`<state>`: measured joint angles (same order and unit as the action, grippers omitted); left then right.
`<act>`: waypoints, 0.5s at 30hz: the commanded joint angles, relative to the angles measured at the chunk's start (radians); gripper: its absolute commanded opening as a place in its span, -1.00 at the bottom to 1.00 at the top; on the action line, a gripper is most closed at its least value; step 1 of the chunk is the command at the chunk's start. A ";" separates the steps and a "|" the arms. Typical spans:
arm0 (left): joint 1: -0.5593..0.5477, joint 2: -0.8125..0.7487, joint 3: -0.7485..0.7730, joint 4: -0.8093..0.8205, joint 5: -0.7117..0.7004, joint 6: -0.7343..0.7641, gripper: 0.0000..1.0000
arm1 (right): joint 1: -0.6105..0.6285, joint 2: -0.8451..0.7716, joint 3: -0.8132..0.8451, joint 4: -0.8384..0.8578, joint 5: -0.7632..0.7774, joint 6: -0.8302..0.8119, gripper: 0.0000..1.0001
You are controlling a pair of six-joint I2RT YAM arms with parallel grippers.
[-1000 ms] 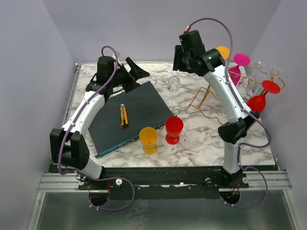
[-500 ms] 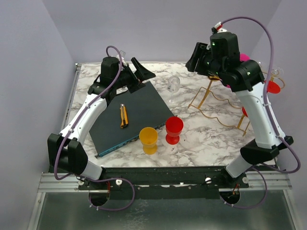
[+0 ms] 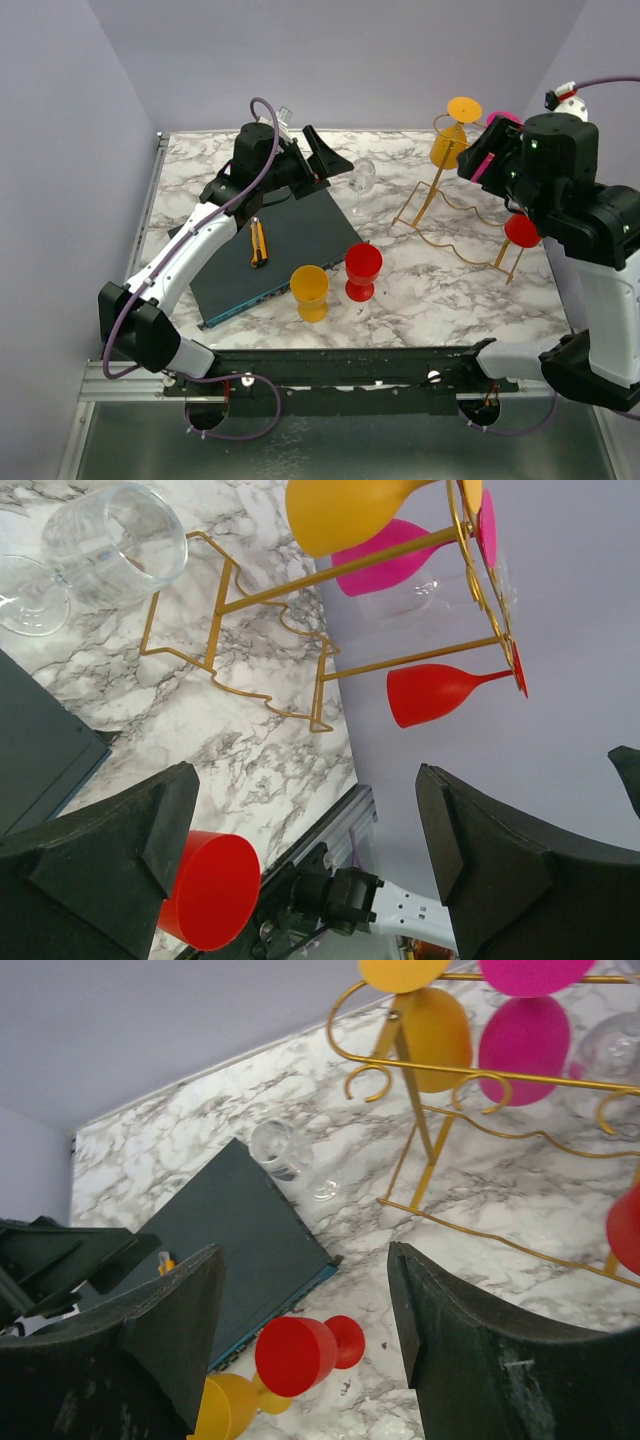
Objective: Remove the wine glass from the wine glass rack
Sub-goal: Pick up the wine glass from the wine rack.
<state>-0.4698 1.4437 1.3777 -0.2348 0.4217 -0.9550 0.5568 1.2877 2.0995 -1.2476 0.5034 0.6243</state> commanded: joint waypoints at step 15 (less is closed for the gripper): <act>-0.066 -0.051 0.036 0.002 -0.067 -0.004 0.97 | -0.274 0.098 0.062 -0.068 0.007 -0.111 0.60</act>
<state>-0.5262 1.4269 1.3819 -0.2344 0.3824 -0.9604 0.4389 1.3579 2.1551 -1.3792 0.6273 0.6090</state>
